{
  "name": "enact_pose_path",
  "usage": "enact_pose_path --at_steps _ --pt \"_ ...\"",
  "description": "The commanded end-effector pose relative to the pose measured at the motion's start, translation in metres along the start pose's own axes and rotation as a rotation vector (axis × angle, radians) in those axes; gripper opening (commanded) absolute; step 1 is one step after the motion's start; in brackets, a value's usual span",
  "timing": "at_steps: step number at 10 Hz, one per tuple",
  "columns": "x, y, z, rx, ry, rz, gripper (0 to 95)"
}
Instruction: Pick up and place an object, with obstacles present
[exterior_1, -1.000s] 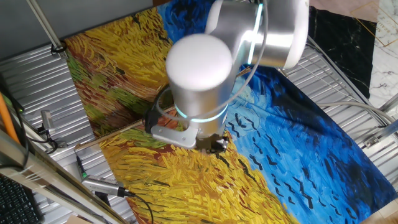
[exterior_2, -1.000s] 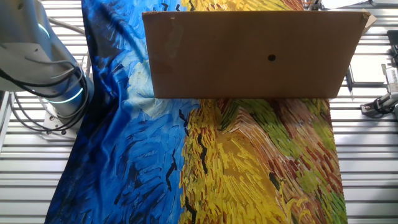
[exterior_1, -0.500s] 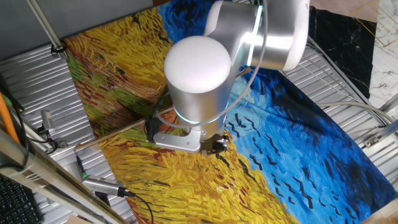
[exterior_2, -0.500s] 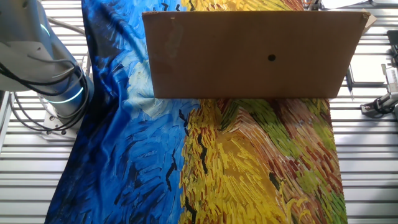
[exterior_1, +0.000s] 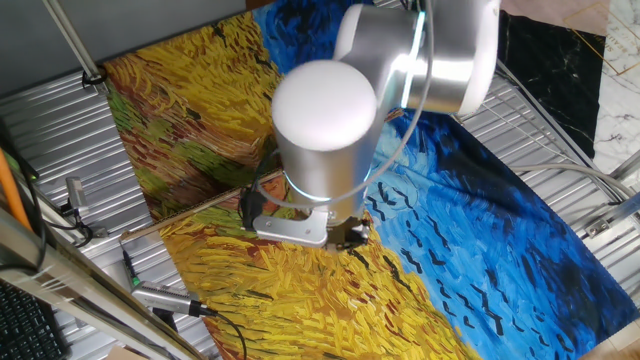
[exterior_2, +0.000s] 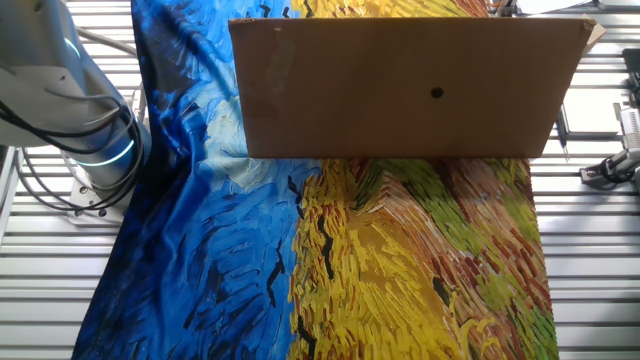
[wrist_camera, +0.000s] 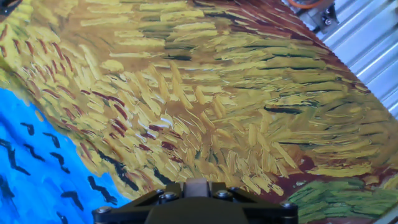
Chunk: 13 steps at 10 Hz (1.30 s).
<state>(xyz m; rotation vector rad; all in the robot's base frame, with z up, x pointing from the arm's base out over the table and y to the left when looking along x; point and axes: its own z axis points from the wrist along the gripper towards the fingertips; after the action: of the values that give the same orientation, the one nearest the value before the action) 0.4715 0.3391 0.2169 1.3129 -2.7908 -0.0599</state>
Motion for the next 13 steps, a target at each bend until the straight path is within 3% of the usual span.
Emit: enact_pose_path --at_steps 1,7,13 --pt "-0.009 0.009 0.014 0.007 0.0 0.009 0.0" --pt "-0.012 0.029 0.059 0.046 -0.029 0.0 0.0" --pt "-0.016 0.032 0.061 0.049 -0.032 0.001 0.0"
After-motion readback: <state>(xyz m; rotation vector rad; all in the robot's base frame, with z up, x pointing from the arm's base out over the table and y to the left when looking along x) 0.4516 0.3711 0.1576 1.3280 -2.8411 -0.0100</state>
